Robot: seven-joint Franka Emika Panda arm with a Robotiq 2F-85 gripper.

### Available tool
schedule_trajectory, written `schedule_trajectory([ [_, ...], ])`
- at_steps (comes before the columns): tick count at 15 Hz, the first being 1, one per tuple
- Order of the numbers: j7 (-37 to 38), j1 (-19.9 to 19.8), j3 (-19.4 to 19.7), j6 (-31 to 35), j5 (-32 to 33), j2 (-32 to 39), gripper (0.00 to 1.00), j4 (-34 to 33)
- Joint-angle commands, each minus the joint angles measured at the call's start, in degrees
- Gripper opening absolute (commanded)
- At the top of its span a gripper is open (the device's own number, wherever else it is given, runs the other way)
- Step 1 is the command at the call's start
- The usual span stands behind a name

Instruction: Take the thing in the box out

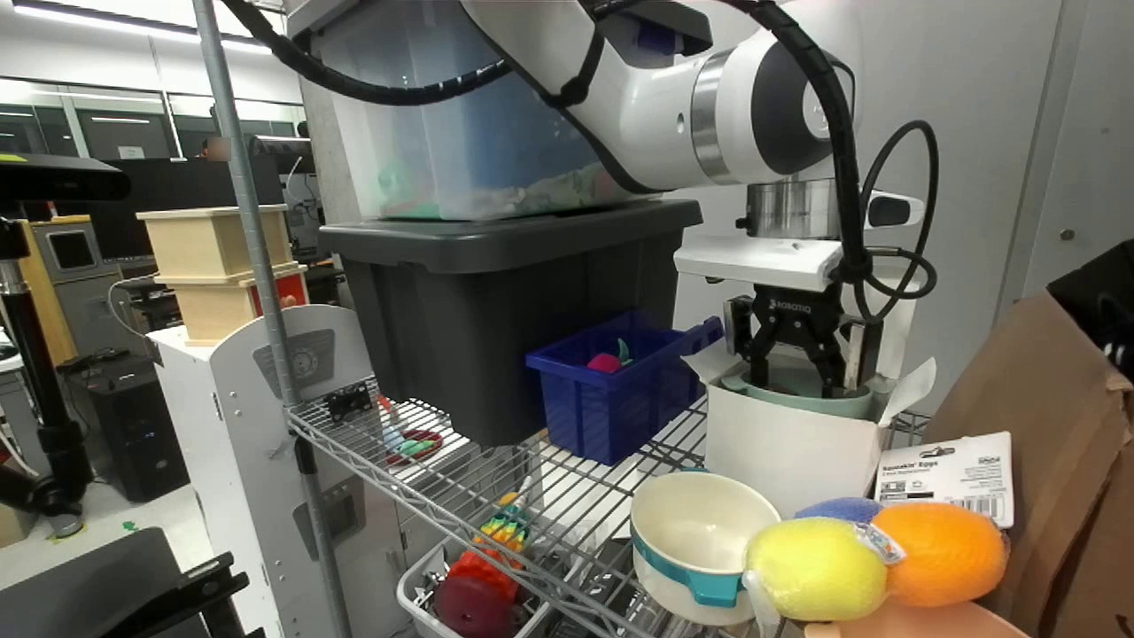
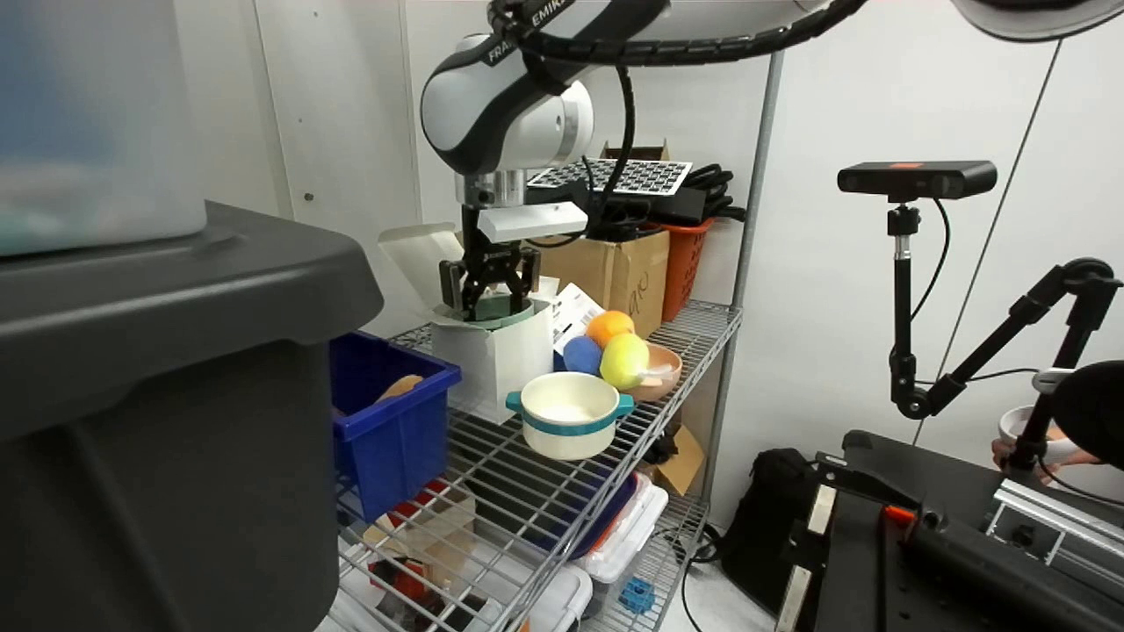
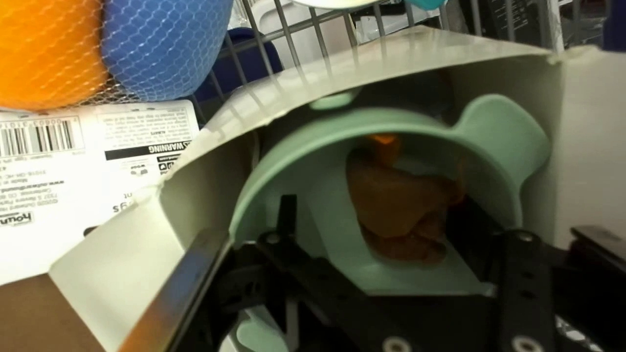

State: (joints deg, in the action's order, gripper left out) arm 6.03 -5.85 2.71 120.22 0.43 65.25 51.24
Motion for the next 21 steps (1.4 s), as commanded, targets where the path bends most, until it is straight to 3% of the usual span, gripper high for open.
schedule_trajectory([
  [1, -0.08, -0.41, -0.58, -2.92, -1.52, -0.03, 0.48, -2.68],
  [5, 0.00, -0.75, -0.92, -2.93, -1.22, -1.66, 0.17, -2.07],
  [8, -0.78, -1.36, -1.04, -2.69, -1.32, -4.10, 0.00, -0.16],
  [19, -2.57, -3.87, -2.00, -1.93, -1.32, -12.85, 0.00, 8.41],
  [20, -2.99, -3.53, -1.40, -2.13, -2.06, -13.46, 0.26, 9.00],
  [21, -3.06, -3.43, -1.45, -2.08, -2.15, -14.16, 0.27, 9.87],
])
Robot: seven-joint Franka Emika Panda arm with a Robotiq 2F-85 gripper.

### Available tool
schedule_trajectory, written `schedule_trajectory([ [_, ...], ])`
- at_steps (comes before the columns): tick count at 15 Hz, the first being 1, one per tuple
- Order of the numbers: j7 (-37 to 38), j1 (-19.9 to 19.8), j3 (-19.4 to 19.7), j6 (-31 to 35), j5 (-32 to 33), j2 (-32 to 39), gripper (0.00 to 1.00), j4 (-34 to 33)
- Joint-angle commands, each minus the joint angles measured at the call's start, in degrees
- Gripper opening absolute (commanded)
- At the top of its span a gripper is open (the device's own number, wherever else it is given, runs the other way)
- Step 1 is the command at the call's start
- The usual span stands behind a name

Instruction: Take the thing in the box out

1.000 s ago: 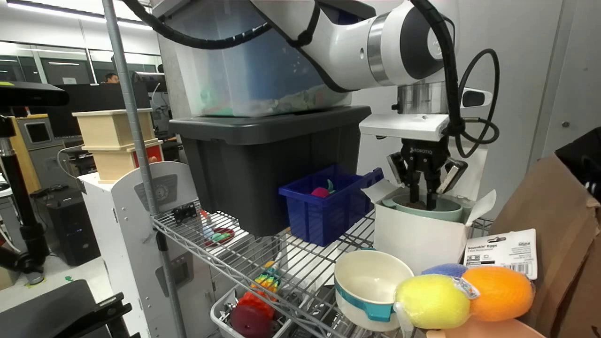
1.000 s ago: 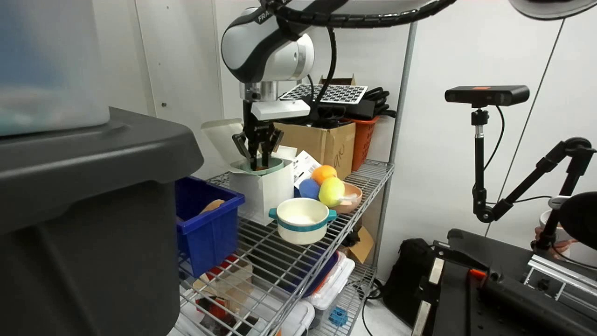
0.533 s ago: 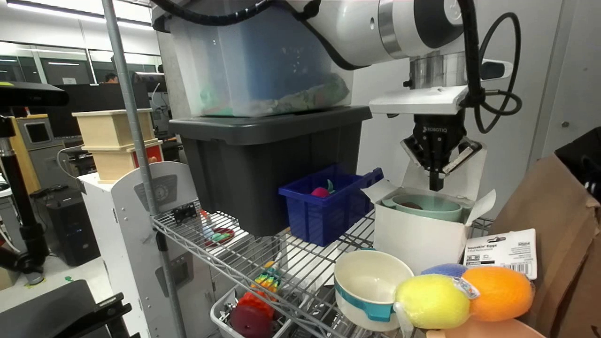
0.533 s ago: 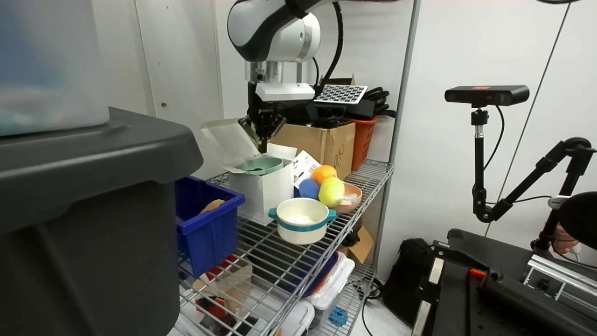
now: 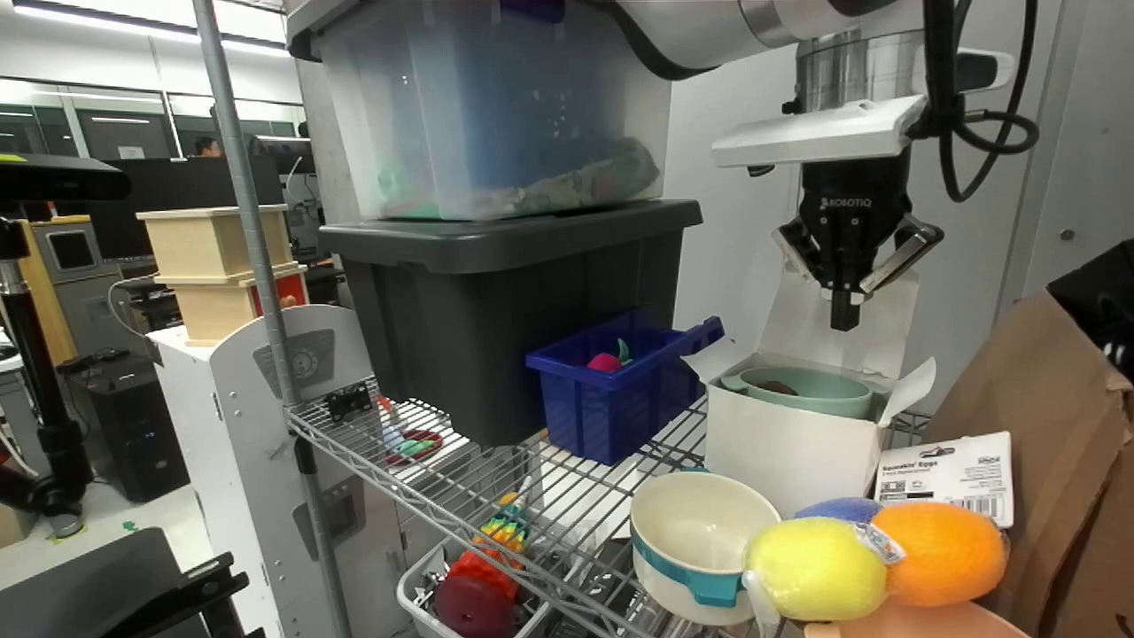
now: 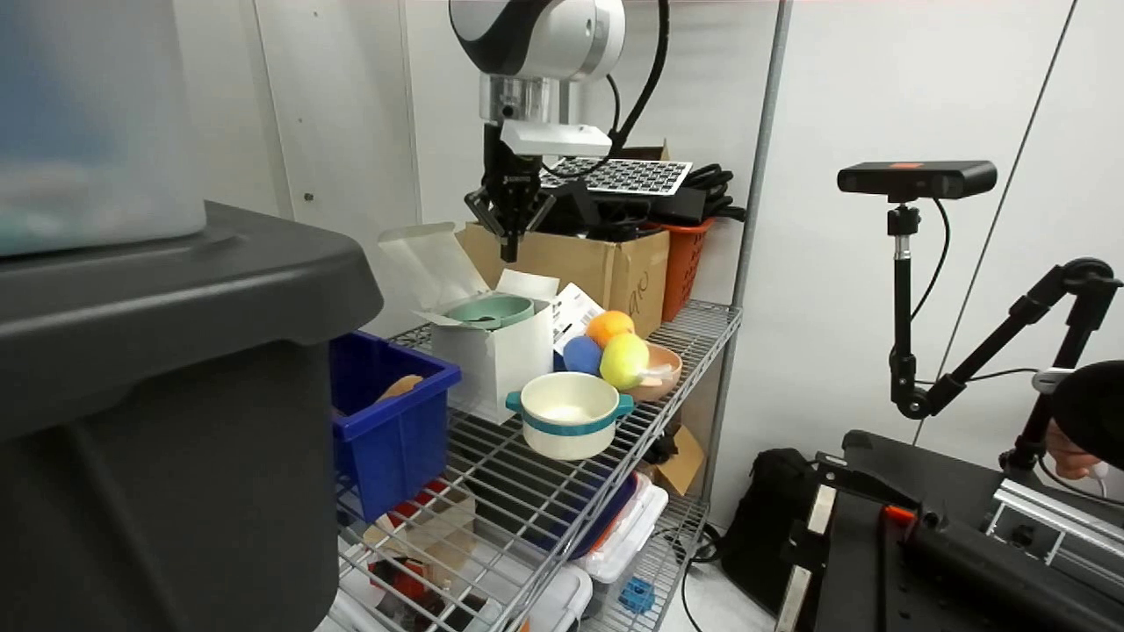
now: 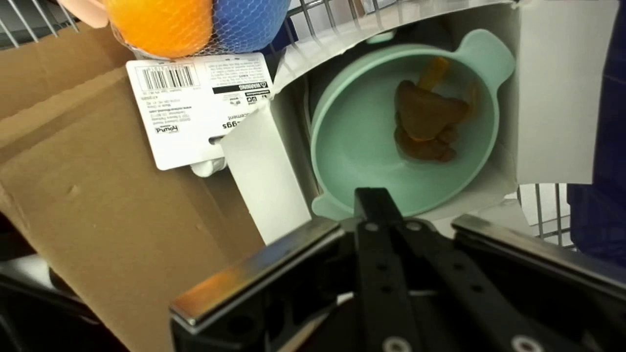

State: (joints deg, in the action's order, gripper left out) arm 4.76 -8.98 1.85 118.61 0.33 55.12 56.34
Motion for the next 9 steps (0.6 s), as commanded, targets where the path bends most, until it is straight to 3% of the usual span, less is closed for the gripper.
schedule_trajectory([
  [1, -1.87, -0.24, -0.64, -0.51, -2.22, -4.63, 0.34, 5.40],
  [9, -1.88, 0.67, -1.38, -0.22, -3.84, -4.96, 0.92, 7.47],
])
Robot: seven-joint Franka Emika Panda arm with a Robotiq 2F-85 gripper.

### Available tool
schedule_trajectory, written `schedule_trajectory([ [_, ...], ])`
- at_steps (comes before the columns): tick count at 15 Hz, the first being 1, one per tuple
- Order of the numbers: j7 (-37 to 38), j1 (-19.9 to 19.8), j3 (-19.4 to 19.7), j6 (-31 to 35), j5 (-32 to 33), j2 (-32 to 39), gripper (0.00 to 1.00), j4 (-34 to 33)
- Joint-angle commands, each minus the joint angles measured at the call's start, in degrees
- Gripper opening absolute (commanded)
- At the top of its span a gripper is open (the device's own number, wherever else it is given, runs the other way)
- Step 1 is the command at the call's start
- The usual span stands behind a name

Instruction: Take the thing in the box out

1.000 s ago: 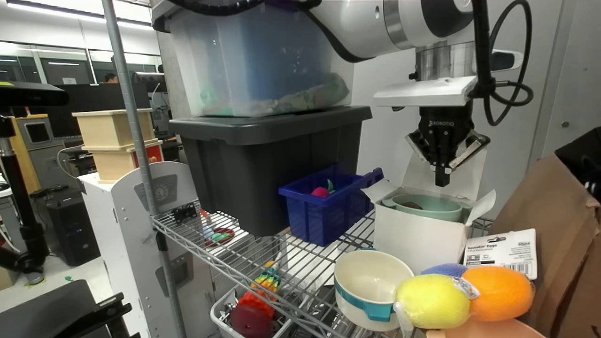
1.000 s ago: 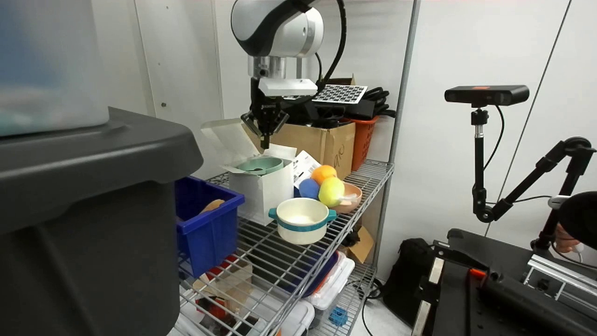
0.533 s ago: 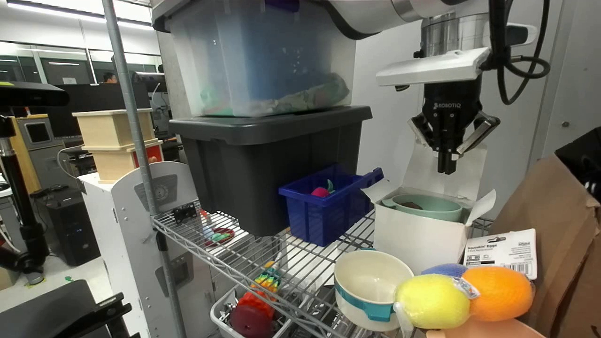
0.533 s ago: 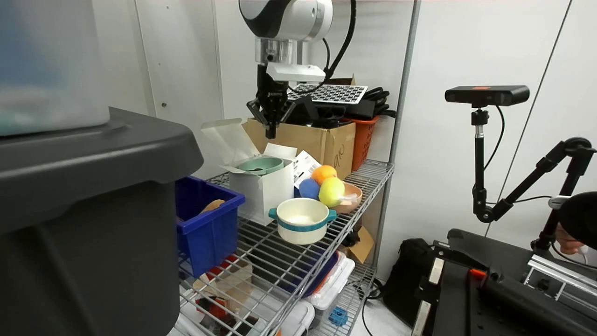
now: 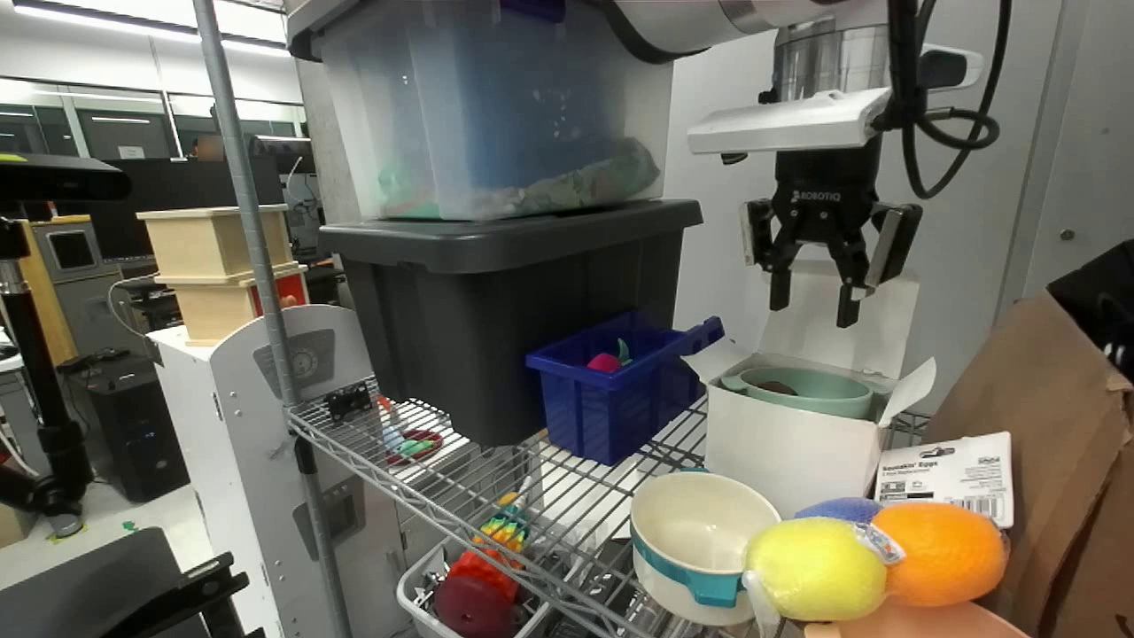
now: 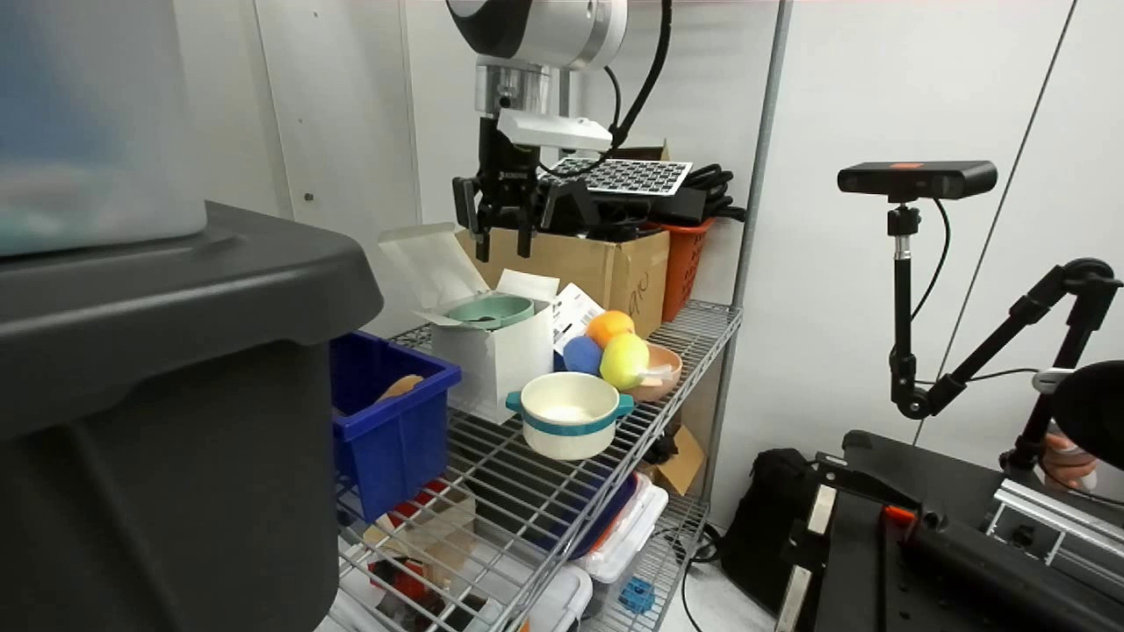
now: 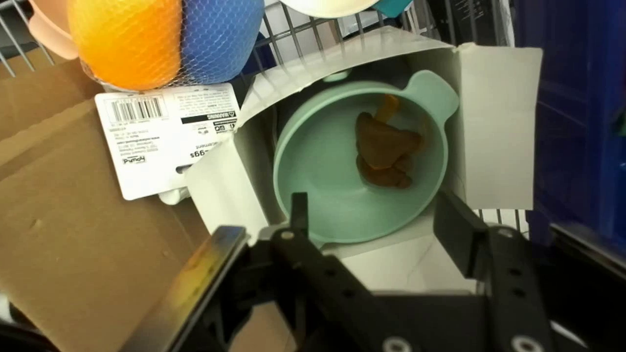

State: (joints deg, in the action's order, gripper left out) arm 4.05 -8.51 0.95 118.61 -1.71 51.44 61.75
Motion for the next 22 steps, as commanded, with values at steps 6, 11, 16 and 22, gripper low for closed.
schedule_trajectory([
  [6, -0.68, 1.05, -0.51, -0.50, -1.66, 0.56, 1.00, 1.29],
  [11, -0.88, 1.08, -0.46, -0.44, -1.62, 2.10, 1.00, 0.81],
  [16, -0.85, 0.67, -0.22, -0.75, -1.58, 3.66, 1.00, -0.41],
  [22, -0.54, -0.01, 0.26, -0.68, -1.53, 6.04, 1.00, -2.26],
])
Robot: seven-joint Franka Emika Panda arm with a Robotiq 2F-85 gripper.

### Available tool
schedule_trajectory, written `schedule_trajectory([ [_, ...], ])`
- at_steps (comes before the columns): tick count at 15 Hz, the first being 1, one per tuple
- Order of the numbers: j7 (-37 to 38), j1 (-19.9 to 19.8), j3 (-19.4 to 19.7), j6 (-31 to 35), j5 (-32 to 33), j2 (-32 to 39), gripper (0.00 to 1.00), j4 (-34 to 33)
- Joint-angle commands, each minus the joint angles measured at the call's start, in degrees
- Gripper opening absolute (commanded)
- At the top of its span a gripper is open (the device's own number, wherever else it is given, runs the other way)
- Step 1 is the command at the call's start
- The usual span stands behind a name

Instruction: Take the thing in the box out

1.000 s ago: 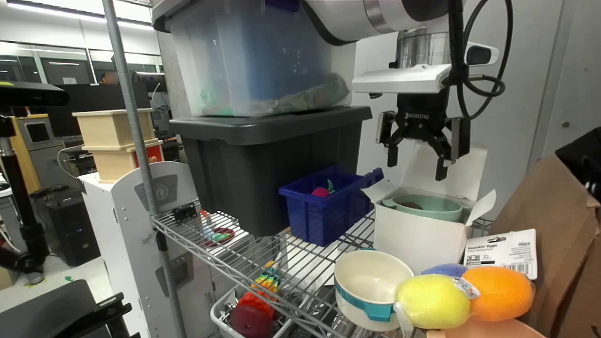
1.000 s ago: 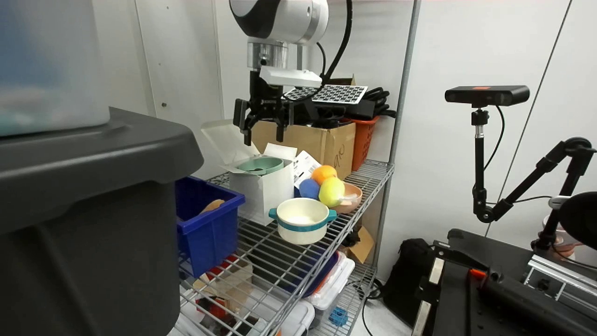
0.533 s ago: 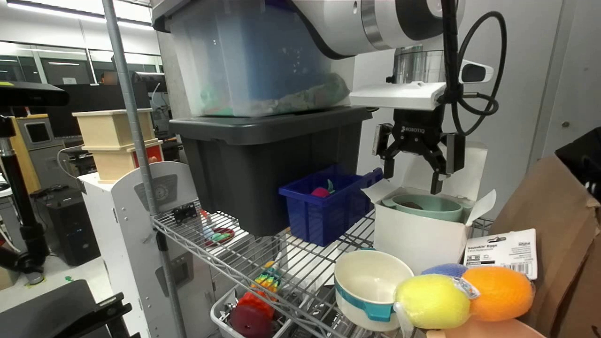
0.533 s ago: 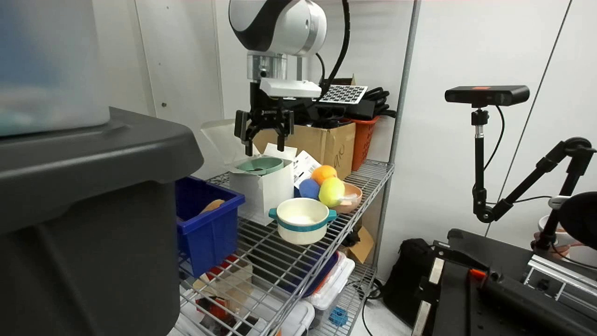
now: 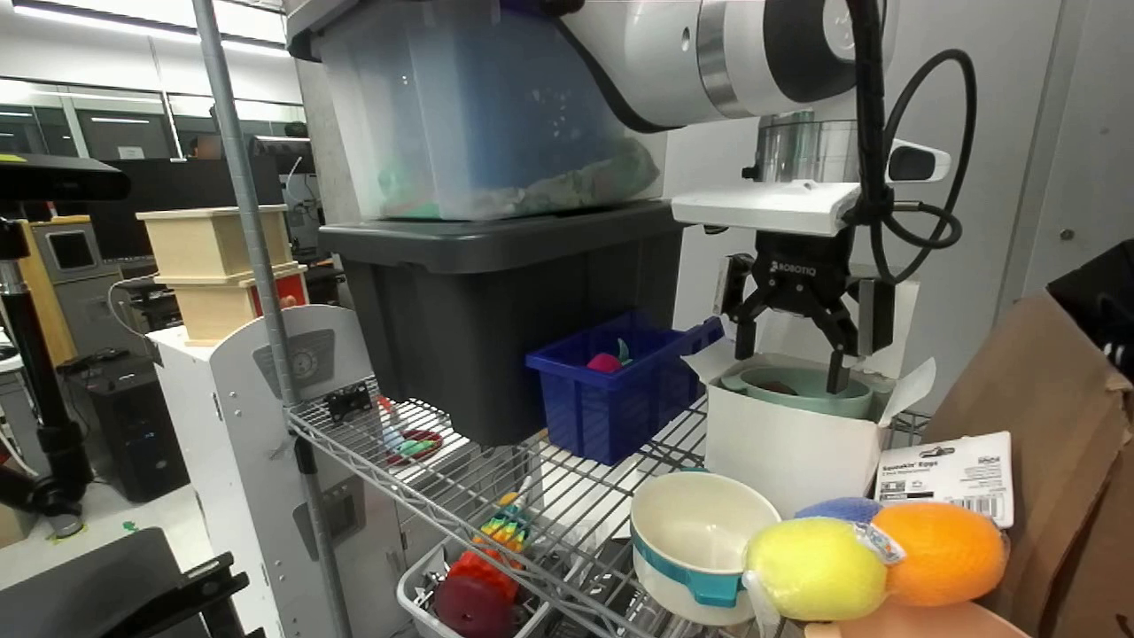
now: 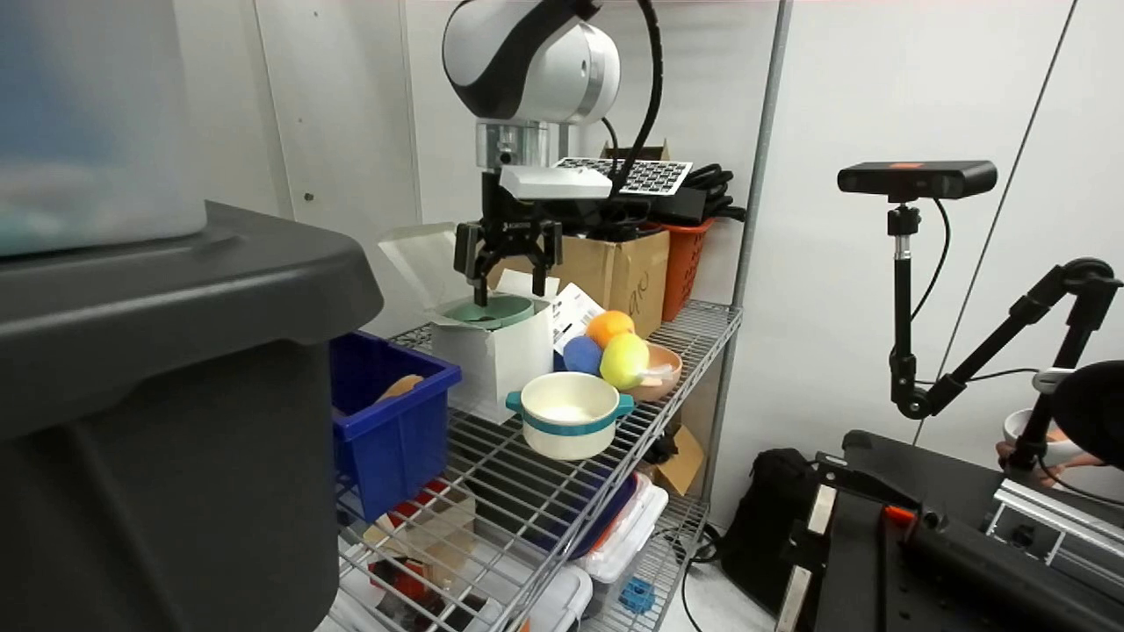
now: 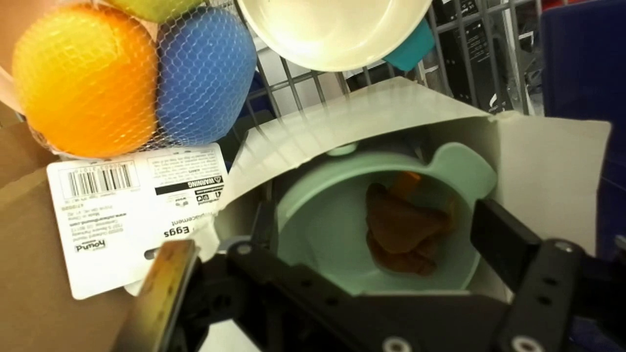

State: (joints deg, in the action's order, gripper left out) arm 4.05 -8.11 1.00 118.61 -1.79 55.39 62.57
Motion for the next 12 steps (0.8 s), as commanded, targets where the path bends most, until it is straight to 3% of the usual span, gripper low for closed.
schedule_trajectory([
  [1, -0.53, -0.46, 0.20, -0.63, -1.44, 2.45, 1.00, -3.27],
  [12, -0.73, 0.12, -0.98, -1.11, -1.95, 2.94, 1.00, -6.73],
])
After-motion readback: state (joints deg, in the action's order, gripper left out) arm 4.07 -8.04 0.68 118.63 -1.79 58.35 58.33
